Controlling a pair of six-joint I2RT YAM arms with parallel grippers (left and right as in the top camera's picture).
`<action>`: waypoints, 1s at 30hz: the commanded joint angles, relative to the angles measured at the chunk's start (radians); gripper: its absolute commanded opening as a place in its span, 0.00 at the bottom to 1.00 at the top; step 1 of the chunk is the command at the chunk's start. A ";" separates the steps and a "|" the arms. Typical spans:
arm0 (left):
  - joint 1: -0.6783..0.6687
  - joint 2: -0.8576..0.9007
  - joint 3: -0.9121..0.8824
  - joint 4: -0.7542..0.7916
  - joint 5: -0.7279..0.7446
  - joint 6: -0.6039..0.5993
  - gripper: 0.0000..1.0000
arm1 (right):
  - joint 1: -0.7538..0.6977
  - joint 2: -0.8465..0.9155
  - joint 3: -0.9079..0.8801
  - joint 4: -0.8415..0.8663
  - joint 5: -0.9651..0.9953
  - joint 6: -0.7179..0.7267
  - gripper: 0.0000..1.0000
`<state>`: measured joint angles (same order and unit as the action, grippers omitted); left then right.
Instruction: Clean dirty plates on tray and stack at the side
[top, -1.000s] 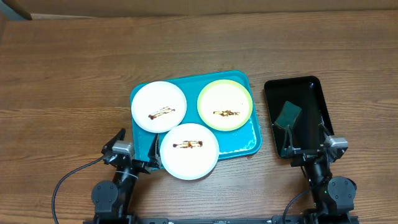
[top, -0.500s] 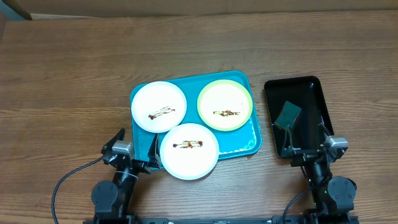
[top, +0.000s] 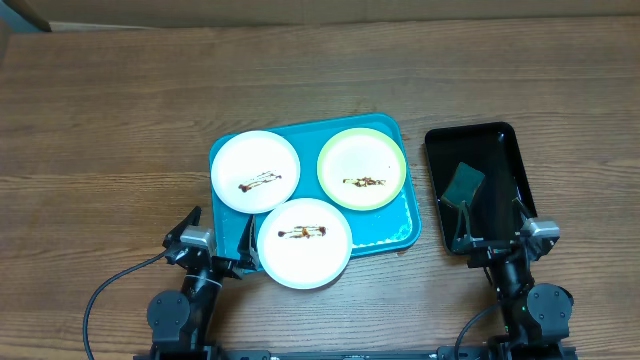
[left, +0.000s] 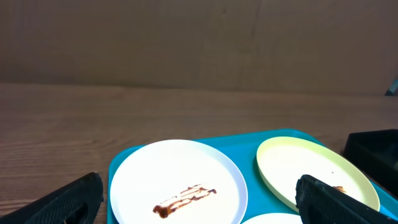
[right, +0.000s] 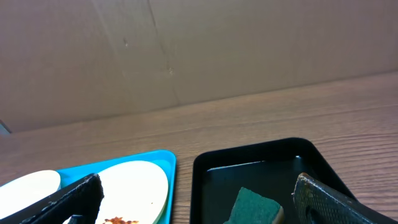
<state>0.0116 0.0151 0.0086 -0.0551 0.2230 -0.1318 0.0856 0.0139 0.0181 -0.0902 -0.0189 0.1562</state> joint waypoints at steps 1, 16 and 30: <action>-0.005 -0.009 -0.004 0.000 -0.017 -0.010 1.00 | -0.003 -0.011 -0.010 0.006 0.006 -0.008 1.00; -0.005 -0.009 -0.004 0.000 -0.013 -0.011 1.00 | -0.003 -0.011 -0.010 0.006 0.006 -0.007 1.00; -0.005 -0.003 0.100 -0.132 0.021 -0.295 1.00 | -0.003 0.030 0.114 -0.167 0.010 0.107 1.00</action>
<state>0.0116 0.0151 0.0254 -0.0952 0.2283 -0.3515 0.0856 0.0170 0.0387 -0.1898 -0.0154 0.2359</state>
